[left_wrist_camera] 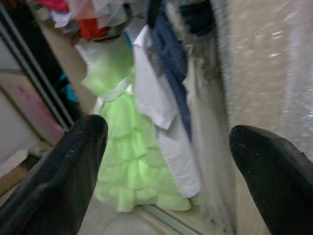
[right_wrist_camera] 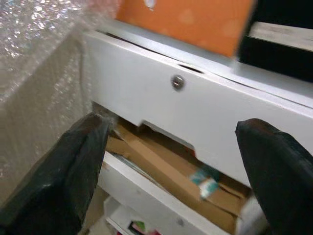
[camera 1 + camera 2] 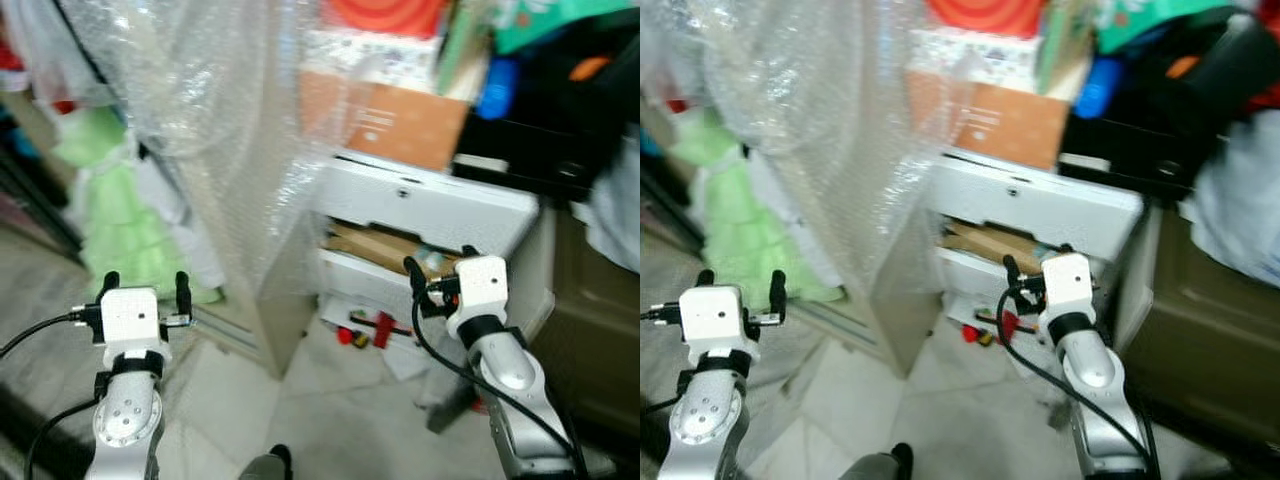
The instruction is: Clean up the room
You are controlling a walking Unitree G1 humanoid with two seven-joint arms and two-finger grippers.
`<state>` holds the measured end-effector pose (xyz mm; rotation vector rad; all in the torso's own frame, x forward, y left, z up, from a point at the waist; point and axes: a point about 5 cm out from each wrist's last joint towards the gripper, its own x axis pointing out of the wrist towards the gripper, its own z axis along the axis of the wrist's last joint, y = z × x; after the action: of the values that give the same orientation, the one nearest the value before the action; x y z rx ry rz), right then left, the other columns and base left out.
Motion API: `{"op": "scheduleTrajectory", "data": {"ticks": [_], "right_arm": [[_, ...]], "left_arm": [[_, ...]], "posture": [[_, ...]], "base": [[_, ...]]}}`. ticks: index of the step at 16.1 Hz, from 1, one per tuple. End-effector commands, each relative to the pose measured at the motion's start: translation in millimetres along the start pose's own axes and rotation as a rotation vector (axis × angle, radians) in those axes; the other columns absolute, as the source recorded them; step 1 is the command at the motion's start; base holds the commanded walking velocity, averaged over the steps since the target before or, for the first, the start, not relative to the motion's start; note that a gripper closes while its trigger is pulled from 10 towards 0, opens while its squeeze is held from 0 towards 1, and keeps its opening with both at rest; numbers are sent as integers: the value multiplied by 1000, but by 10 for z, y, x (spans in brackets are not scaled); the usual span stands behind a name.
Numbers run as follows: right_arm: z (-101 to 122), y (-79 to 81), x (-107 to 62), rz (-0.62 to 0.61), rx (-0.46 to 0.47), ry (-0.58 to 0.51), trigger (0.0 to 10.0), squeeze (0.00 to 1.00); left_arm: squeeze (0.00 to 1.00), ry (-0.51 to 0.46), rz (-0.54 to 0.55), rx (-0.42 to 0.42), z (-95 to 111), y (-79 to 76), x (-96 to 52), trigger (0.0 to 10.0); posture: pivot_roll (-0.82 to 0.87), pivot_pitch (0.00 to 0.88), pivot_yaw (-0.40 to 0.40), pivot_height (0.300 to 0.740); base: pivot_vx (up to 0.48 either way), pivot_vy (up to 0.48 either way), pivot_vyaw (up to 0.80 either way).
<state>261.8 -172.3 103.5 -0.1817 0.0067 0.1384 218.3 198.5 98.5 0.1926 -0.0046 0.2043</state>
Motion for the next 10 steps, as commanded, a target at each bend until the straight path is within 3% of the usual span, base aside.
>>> {"op": "scheduleTrajectory", "data": {"ticks": [1,10], "right_arm": [[32,40,49,16,13,-4,10000,0],[102,119,168,32,20,-31,10000,0]], "left_arm": [[0,6,15,6,11,36,7,10000],[0,-19,29,-10,78,-32,189,10000]], "posture": [[-75,38,23,740],[-85,41,16,740]], "base": [[0,0,800],[0,0,800]]}}
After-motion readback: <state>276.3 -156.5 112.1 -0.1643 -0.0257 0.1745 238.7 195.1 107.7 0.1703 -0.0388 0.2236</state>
